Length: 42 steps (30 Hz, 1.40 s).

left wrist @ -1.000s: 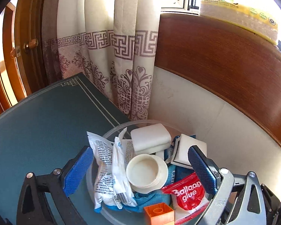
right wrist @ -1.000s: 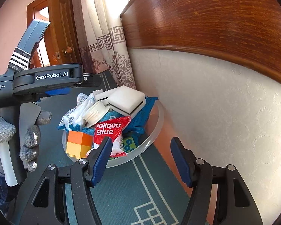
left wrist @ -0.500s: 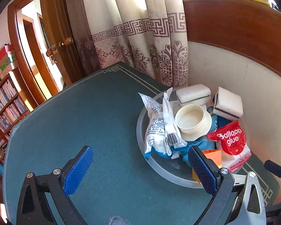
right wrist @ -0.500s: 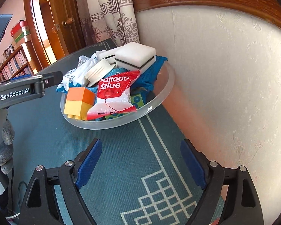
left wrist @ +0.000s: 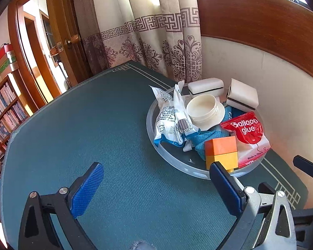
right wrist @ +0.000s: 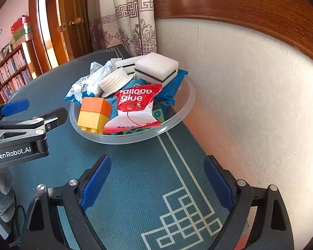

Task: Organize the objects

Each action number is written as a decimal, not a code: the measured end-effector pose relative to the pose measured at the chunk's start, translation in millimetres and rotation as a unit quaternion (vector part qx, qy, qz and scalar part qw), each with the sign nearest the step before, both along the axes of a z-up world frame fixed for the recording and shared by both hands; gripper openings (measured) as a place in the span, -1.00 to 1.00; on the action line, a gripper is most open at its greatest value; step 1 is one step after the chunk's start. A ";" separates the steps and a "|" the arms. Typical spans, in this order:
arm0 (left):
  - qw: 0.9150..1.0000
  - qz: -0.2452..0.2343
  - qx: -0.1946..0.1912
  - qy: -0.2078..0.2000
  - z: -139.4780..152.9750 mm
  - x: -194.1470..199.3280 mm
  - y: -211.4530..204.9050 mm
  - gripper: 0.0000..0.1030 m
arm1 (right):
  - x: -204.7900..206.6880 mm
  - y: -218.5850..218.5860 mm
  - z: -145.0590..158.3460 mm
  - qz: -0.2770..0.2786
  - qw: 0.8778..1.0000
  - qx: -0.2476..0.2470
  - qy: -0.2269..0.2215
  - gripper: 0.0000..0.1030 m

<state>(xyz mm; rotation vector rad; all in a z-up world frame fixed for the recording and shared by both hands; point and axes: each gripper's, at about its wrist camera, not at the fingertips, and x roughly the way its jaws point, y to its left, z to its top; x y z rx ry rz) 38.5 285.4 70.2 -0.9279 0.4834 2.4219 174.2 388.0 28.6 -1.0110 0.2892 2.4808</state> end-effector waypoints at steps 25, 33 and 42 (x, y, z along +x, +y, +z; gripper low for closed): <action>0.999 -0.021 -0.007 -0.049 -13.3 1.4 8.4 1.00 | -11.8 1.3 -3.3 -0.002 1.000 0.022 -0.017 0.78; 0.998 -0.021 -0.008 -0.063 -16.4 -0.6 8.4 1.00 | -12.7 1.1 -3.7 -0.001 1.000 0.022 -0.019 0.78; 0.997 -0.025 -0.011 -0.070 -18.1 0.4 10.1 1.00 | -13.8 1.6 -5.0 -0.003 1.000 0.019 -0.018 0.78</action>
